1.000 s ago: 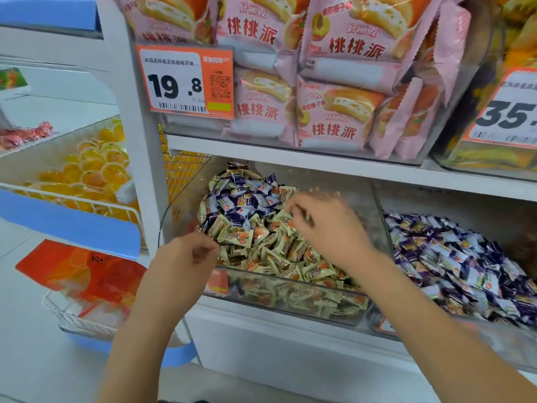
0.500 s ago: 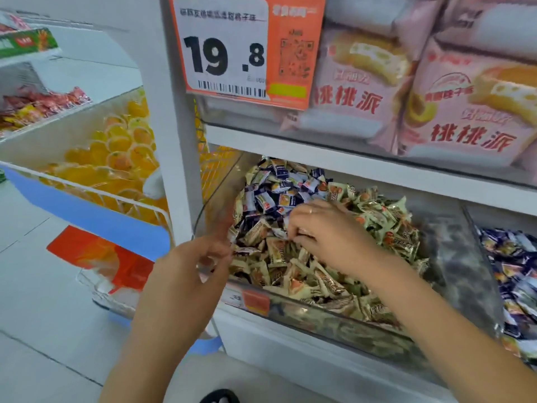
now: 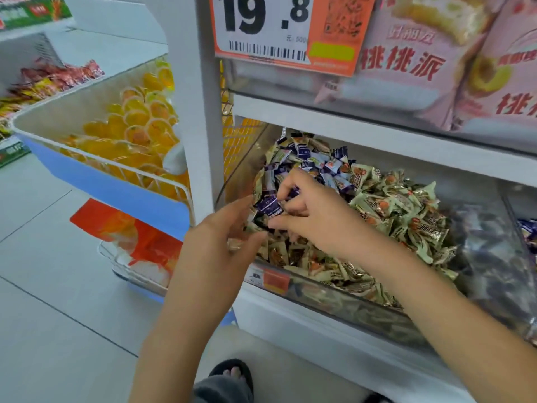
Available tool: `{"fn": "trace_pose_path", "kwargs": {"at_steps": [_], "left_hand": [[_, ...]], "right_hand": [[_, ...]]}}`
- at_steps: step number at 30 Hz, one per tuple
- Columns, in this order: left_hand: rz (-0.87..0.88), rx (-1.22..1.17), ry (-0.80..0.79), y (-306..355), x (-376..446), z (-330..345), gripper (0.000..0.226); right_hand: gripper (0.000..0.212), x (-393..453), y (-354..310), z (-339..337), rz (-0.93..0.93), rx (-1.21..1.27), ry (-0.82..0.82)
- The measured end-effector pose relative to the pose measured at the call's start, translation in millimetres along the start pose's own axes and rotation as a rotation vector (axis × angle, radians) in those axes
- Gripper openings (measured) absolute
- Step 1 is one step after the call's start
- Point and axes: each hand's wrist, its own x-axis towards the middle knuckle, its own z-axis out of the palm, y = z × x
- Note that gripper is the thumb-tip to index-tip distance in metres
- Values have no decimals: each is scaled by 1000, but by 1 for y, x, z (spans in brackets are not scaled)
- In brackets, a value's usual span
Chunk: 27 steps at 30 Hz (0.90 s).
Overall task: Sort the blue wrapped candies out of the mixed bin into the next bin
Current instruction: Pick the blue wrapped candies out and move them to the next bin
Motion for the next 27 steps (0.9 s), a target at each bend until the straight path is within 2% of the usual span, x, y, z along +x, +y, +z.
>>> {"fn": "trace_pose_path", "kwargs": {"at_steps": [2,3,6,7,9,10,12,14,18,20,24,27], "left_hand": [[-6,-57,-28,2,0,3,52],[-12,-100,-31,6,-1,4,48],[-60,-216,35,10,0,5,15],[-93,-243,66,9,0,4,11],[-142,-246,121,4,2,2,10],[-147,-222,143,2,2,0,10],[-142,-177,164,1,3,-2,11],[-135,-165,154,2,1,-1,10],[-128,-133,129,3,0,-1,8],[-131,-119,114,2,1,-1,9],[-136,-77,14,0,1,1,8],[-114,-44,-53,0,0,1,6]], "right_hand": [[23,-8,-10,-3,7,79,-57],[20,-12,-13,-3,5,124,-93],[22,-17,-14,-5,36,300,-146],[23,-19,-14,-6,61,322,-141],[15,-24,-12,-10,88,236,-153],[10,-26,-10,-11,96,160,-213],[17,-27,-5,-9,112,-13,-353],[23,-25,3,-8,153,-169,-394],[30,-24,5,-8,146,-74,-303],[34,-24,3,-8,156,-78,-385],[43,-15,8,-3,159,-406,-671],[51,-8,7,-9,165,-479,-679]]}}
